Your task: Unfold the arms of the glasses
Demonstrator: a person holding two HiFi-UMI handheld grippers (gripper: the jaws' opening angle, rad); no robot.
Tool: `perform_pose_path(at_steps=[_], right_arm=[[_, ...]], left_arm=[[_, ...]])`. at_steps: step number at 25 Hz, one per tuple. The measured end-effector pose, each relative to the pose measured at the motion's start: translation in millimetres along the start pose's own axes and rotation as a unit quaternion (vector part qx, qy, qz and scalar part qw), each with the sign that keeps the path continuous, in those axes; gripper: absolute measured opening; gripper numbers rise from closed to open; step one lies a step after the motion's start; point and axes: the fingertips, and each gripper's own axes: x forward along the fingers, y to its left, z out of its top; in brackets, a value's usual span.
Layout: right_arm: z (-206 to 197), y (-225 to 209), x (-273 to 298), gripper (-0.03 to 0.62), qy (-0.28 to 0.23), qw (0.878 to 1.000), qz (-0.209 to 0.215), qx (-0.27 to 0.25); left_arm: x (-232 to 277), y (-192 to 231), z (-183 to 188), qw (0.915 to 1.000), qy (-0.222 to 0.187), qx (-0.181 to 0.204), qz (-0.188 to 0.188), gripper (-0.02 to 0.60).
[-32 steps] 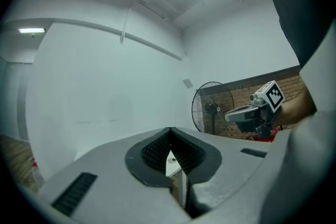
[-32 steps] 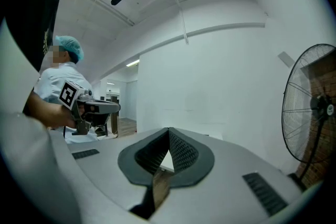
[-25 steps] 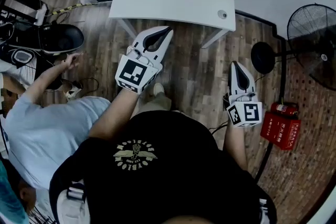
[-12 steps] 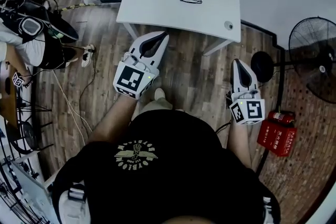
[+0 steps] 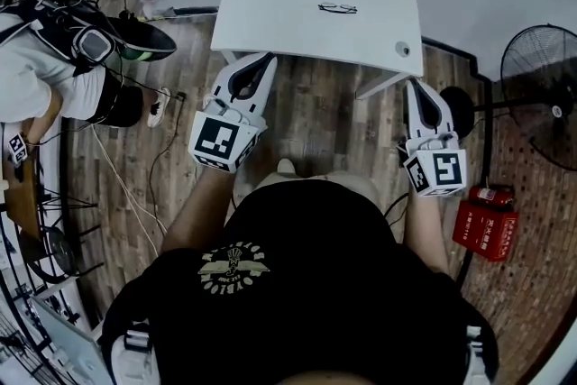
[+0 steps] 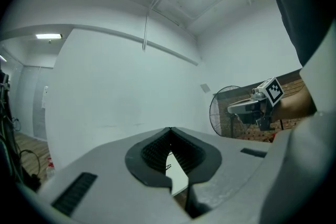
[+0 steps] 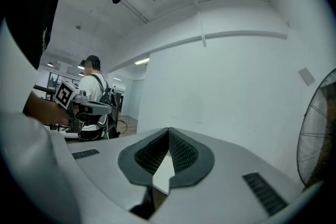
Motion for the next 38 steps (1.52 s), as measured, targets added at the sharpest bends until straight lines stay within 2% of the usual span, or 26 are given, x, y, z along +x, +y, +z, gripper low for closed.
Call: perform_pose_path(at_steps=[11, 18, 31, 38], right_arm=[[-13, -7, 5, 0.0, 0.013, 1.0, -0.011, 0.013], [-23, -21, 13, 0.0, 0.014, 1.0, -0.011, 0.02], [-28, -45, 28, 0.0, 0.015, 1.0, -0.007, 0.019], [-37, -60, 38, 0.0, 0.029, 0.999, -0.002, 0.018]], left_arm=[[15, -6, -6, 0.9996, 0.005, 0.004, -0.027, 0.008], [25, -10, -16, 0.9993, 0.021, 0.006, -0.031, 0.006], [60, -8, -10, 0.9996, 0.009, 0.002, -0.027, 0.006], [85, -12, -18, 0.9991, 0.017, 0.002, -0.039, 0.007]])
